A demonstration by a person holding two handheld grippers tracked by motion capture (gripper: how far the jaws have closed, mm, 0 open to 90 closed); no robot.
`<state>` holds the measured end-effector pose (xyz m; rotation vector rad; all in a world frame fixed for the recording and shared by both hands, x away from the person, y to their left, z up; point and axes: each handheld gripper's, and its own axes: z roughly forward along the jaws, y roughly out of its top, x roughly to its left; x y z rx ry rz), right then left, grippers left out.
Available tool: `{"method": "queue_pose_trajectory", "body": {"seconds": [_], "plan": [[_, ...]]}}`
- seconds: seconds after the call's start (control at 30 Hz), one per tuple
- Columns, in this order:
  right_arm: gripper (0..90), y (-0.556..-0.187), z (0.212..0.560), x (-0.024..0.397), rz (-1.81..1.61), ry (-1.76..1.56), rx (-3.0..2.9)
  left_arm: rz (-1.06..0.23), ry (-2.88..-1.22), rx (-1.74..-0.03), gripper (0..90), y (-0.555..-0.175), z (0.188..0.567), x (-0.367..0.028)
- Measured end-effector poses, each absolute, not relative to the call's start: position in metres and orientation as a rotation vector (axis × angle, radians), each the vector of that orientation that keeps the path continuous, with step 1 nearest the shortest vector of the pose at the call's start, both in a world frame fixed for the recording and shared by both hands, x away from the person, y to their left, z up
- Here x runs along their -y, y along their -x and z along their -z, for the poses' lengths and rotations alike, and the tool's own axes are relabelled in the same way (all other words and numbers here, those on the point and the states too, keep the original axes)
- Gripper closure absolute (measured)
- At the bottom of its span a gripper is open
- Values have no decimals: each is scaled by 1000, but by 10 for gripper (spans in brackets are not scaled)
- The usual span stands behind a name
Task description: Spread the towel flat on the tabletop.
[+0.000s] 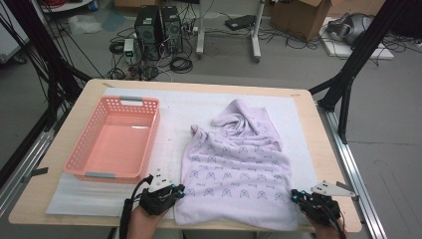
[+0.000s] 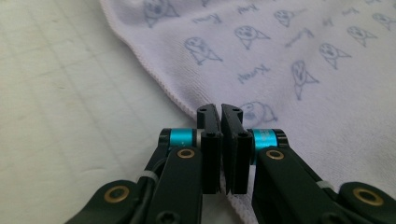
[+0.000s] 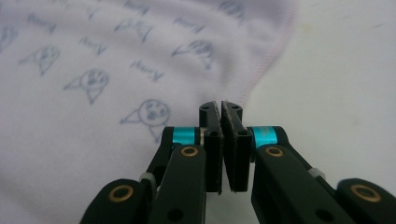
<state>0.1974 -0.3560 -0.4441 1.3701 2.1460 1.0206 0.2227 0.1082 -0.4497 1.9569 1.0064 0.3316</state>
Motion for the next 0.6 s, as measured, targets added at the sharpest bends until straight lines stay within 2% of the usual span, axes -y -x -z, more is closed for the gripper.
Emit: {"method": "queue_pose_trajectory", "body": {"seconds": [0.1, 0.23, 0.27, 0.33, 0.37, 0.47, 0.6], "plan": [[875, -194, 438, 364, -1092, -1408, -2031, -355, -1925, -1020, 864, -230, 443, -111], [866, -198, 438, 353, -1038, -1371, -1938, -391, -1907, -1048, 853, -242, 439, -108], [853, -200, 439, 351, -1041, -1384, -1936, -375, -1905, -1061, 826, -243, 440, -108], [774, -201, 442, 346, -1033, -1394, -1931, -335, -1883, -1067, 649, -240, 443, -112], [733, -200, 441, 345, -1029, -1392, -1939, -335, -1879, -1061, 609, -238, 445, -115], [706, -193, 436, 347, -1062, -1386, -1925, -317, -1848, -1075, 556, -232, 445, -124], [690, -181, 432, 356, -1099, -1383, -1918, -307, -1852, -1046, 551, -226, 444, -126]]}}
